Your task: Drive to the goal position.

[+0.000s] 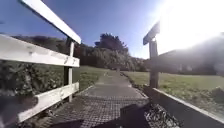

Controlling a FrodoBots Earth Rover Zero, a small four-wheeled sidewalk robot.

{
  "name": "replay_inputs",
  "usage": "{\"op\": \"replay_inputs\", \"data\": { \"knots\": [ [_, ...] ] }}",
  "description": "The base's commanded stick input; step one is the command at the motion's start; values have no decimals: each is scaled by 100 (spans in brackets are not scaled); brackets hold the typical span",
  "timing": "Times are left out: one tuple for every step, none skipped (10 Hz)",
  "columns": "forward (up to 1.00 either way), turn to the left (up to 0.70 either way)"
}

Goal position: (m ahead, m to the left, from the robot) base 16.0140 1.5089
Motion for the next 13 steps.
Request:
{"op": "replay_inputs", "data": {
  "knots": [
    [50,0],
    [50,0],
    [50,0],
    [50,0],
    [50,0],
    [50,0],
    [50,0],
    [50,0],
    [50,0],
    [50,0],
    [50,0],
    [50,0],
    [50,0]
  ]
}}
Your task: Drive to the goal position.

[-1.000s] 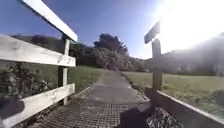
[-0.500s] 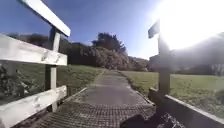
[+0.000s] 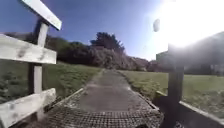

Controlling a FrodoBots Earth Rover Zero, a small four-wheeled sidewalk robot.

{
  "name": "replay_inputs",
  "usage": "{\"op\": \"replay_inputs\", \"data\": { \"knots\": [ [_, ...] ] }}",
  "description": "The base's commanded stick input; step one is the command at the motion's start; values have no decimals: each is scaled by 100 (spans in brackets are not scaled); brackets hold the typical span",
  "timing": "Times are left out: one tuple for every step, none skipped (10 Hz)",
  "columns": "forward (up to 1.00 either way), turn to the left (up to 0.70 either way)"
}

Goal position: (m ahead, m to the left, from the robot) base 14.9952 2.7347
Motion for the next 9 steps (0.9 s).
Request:
{"op": "replay_inputs", "data": {
  "knots": [
    [50,0],
    [50,0],
    [50,0],
    [50,0],
    [50,0],
    [50,0],
    [50,0],
    [50,0],
    [50,0]
  ]
}}
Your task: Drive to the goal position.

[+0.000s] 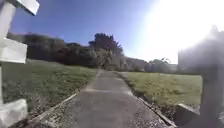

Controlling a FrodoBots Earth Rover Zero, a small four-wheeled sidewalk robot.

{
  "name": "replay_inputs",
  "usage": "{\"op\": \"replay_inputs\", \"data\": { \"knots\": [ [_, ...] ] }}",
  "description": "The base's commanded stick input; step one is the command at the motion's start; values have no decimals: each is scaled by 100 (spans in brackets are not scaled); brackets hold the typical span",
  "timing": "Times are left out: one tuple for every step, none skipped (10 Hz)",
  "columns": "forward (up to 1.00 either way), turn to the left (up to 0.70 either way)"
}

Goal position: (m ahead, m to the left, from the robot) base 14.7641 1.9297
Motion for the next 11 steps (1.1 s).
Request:
{"op": "replay_inputs", "data": {
  "knots": [
    [50,0],
    [50,0],
    [50,0],
    [50,0],
    [50,0],
    [50,0],
    [50,0],
    [50,0],
    [50,0],
    [50,0],
    [50,0]
  ]
}}
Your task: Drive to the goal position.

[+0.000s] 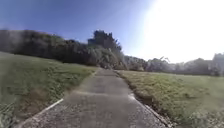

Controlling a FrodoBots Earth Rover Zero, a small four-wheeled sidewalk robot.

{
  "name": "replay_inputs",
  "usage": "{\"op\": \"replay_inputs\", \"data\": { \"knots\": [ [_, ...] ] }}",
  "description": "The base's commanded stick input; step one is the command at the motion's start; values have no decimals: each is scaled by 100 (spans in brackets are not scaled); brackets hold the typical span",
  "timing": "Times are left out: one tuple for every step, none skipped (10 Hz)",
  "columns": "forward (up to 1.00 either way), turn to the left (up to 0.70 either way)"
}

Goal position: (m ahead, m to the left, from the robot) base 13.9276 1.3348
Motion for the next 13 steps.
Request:
{"op": "replay_inputs", "data": {
  "knots": [
    [50,0],
    [50,0],
    [50,0],
    [50,0],
    [50,0],
    [50,0],
    [50,0],
    [50,0],
    [50,0],
    [50,0],
    [50,0],
    [50,0],
    [50,0]
  ]
}}
